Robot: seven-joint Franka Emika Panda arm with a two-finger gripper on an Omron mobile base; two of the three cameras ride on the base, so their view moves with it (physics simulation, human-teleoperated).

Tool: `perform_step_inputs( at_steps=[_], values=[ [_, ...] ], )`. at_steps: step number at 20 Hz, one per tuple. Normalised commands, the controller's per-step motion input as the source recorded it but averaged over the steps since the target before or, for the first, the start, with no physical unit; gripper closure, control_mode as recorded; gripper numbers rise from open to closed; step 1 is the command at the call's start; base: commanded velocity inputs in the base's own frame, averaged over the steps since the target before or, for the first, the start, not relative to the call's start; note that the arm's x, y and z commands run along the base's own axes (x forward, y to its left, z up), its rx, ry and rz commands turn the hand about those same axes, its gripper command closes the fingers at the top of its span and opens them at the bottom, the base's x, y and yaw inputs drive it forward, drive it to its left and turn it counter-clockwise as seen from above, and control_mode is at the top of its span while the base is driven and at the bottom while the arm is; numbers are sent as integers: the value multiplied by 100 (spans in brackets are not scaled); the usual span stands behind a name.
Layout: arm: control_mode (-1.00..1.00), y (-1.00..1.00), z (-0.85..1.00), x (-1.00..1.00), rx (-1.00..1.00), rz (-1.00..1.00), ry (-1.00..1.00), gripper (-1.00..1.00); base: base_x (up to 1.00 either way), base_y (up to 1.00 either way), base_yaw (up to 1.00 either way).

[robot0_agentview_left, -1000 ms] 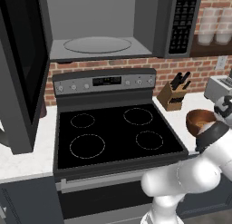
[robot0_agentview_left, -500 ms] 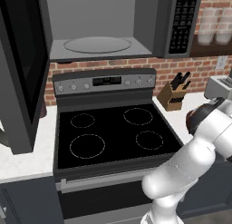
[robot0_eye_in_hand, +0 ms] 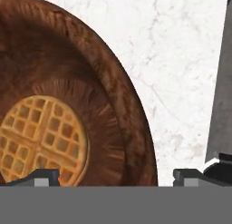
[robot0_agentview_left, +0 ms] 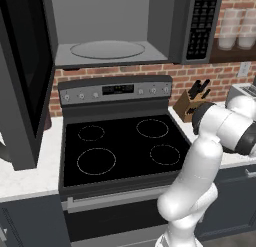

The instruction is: Open the microwave, place the bowl with waffle inside the microwave, then close the microwave door and turn it on.

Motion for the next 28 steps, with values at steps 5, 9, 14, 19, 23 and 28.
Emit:
perform_step_inputs(
  at_steps=[5, 9, 14, 19, 23, 28],
  values=[
    [-100, 3, -40, 26, -3, 0, 6, 100, 0, 0, 0],
    [-100, 0, -27, 14, 0, 0, 1, 100, 0, 0, 0],
    [-100, 0, -27, 1, 0, 0, 0, 100, 0, 0, 0],
    [-100, 0, -13, -1, 0, 0, -3, 100, 0, 0, 0],
    [-100, 0, 35, -35, 0, 0, -32, 100, 0, 0, 0],
    [-100, 19, 89, -79, -3, 3, -54, 100, 0, 0, 0]
  ],
)
